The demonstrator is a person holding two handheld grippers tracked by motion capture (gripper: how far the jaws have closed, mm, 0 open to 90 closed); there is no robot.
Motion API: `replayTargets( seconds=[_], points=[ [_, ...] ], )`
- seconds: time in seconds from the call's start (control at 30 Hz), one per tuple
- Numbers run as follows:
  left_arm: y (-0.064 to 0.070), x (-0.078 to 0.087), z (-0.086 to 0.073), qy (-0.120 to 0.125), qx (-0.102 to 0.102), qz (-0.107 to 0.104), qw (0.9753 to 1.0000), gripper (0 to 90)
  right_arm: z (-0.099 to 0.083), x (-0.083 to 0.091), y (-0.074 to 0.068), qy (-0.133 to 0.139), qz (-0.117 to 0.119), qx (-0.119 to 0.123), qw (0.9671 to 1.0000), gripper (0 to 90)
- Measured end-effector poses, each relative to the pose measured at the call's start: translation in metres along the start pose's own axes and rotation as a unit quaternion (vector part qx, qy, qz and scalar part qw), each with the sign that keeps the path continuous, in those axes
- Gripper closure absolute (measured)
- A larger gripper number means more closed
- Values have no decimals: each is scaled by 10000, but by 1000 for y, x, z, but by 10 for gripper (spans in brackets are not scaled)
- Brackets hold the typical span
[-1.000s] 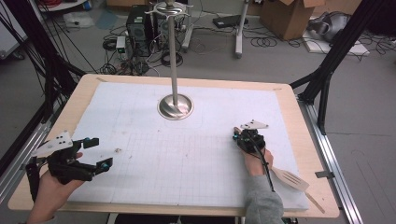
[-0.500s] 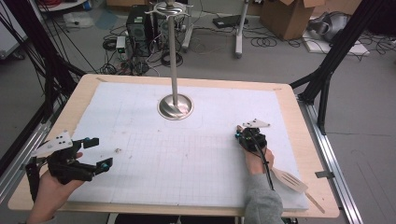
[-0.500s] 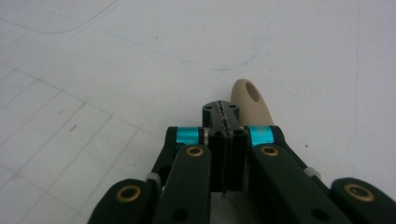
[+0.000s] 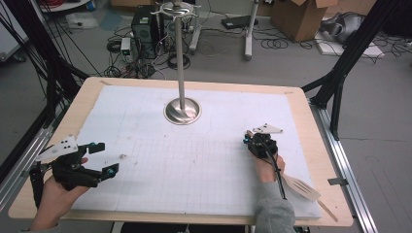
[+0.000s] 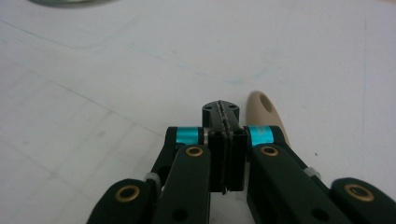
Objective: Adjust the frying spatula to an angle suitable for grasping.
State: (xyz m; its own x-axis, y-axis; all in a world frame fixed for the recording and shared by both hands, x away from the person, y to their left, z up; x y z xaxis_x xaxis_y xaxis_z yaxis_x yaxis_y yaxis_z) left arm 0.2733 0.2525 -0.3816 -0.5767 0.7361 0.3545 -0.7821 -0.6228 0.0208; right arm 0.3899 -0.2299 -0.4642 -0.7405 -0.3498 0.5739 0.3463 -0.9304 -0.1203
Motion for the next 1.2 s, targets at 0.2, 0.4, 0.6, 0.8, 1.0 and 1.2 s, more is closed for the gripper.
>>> replayTargets(
  seconds=[0.2,0.4,0.6,0.8,1.0,1.2],
  points=[
    [1,-8,4,19,-35,-102,9999,18,14,34,-14,414,400,53,9983,900],
    [0,-18,8,16,-76,-223,9997,18,26,81,-10,855,771,-156,9932,900],
    [2,-31,12,1,-113,-365,9993,18,25,115,12,950,860,-384,9910,900],
    [4,-41,13,-47,-136,-466,9988,18,19,137,35,824,1007,-307,9910,900],
    [5,-46,11,-101,-130,-502,9986,18,6,139,57,640,957,-206,9931,900],
    [4,-45,11,-86,-110,-491,9987,18,-4,126,63,488,924,-118,9945,900]
  ],
)
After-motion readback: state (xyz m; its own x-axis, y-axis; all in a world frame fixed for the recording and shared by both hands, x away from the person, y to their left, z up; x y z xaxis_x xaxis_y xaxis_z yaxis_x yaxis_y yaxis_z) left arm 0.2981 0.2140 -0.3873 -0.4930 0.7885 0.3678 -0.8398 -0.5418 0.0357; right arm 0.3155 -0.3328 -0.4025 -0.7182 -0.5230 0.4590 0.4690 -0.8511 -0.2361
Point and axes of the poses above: each handheld gripper's, and its own axes: x roughly backward along the jaws, z roughly out of its top, y roughly to its right, the point moved 4 cm from there along -x, roughly forward along the jaws, and after that the axes turned 10 degrees about -x, right-handed, at the moved point
